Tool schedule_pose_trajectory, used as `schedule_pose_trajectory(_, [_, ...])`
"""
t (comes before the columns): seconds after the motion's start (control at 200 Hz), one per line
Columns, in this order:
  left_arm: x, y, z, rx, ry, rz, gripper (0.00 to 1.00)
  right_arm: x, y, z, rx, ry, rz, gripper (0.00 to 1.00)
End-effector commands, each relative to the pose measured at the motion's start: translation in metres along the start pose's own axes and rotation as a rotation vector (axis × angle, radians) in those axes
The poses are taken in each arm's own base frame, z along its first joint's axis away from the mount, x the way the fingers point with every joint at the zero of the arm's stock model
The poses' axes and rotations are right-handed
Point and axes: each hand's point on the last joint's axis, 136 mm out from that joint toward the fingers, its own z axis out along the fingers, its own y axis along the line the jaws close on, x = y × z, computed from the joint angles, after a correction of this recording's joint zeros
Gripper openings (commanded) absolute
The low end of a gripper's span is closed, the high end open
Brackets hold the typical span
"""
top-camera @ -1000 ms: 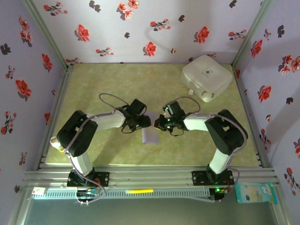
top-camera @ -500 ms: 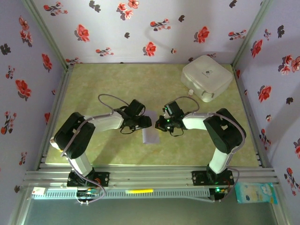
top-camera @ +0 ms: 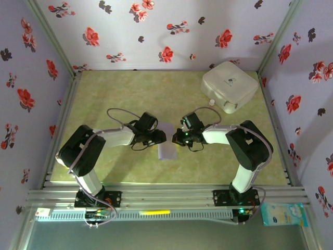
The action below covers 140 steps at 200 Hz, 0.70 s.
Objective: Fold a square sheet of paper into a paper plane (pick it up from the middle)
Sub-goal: Hold the square sheet of paper at the center of the table.
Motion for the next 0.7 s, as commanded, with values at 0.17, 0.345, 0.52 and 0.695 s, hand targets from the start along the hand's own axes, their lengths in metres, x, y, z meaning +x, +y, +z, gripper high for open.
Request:
schedule_pose_trajectory(0.17, [0.001,0.013,0.002,-0.027,-0.006,-0.029,0.42,-0.02,0.054,-0.044,-0.188,-0.085,-0.084,0.06])
schedule_pose_trajectory(0.345, [0.001,0.015,0.002,-0.035,-0.014,-0.039,0.42,-0.05,0.021,-0.101,-0.032,-0.235,-0.064,0.1])
schedule_pose_trajectory(0.52, [-0.001,0.018,0.002,-0.051,-0.024,-0.041,0.43,-0.051,-0.004,-0.121,0.023,-0.285,-0.043,0.1])
schedule_pose_trajectory(0.695, [-0.001,0.026,0.004,-0.1,-0.021,-0.044,0.43,-0.048,-0.007,-0.118,0.016,-0.269,-0.026,0.1])
